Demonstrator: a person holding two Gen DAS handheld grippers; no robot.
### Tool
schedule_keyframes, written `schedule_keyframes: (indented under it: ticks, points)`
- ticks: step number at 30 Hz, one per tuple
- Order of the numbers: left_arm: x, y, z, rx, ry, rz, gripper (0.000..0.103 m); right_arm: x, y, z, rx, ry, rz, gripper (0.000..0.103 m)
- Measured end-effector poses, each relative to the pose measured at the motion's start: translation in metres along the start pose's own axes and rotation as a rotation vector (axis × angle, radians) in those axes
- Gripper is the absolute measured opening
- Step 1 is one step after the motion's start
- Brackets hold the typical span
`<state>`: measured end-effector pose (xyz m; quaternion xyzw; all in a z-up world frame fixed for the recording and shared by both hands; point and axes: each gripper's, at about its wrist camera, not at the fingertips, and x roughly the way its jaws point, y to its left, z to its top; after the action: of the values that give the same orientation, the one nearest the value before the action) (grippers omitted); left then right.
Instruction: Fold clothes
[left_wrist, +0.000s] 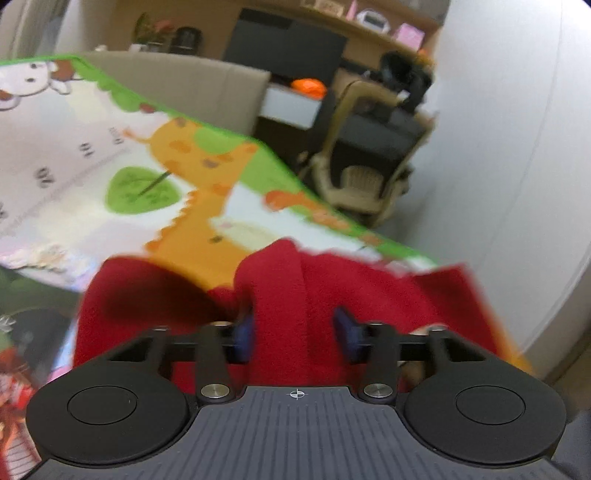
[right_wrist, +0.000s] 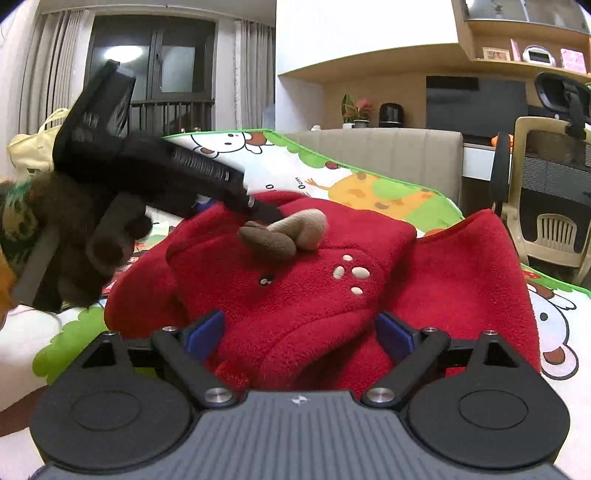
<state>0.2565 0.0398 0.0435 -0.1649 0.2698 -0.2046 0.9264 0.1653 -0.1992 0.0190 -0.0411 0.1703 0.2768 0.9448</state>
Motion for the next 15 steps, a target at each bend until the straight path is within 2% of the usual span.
schedule_keyframes:
  ticks: [1,3,4,6,8,11,13,15]
  points:
    - [-0.006,0.006,0.005,-0.085,-0.017,-0.090,0.032,0.000,0.000,-0.001,0.002,-0.004,-0.001,0.090]
    - [-0.013,0.033,0.008,-0.336,-0.044,-0.241,0.030,-0.001,-0.001,-0.001,0.008,-0.011,-0.002,0.090]
    - [-0.014,0.046,0.004,-0.431,-0.049,-0.262,0.030,-0.001,-0.002,-0.002,0.013,-0.013,-0.002,0.090]
    - [-0.012,0.074,-0.011,-0.559,-0.045,-0.230,0.024,0.000,-0.002,-0.002,0.012,-0.011,-0.004,0.090]
    - [-0.010,0.097,-0.029,-0.617,-0.019,-0.140,0.024,0.000,-0.001,-0.002,0.006,-0.011,-0.007,0.091]
    - [-0.014,0.112,-0.042,-0.659,0.003,-0.084,0.028,0.000,-0.001,-0.002,0.001,-0.009,-0.006,0.093]
    - [-0.024,0.104,-0.030,-0.598,-0.032,-0.072,0.035,0.000,-0.001,-0.003,0.000,-0.007,-0.007,0.093]
    - [-0.035,0.084,-0.009,-0.471,-0.096,-0.065,0.037,0.000,-0.001,-0.003,0.001,-0.006,-0.007,0.093]
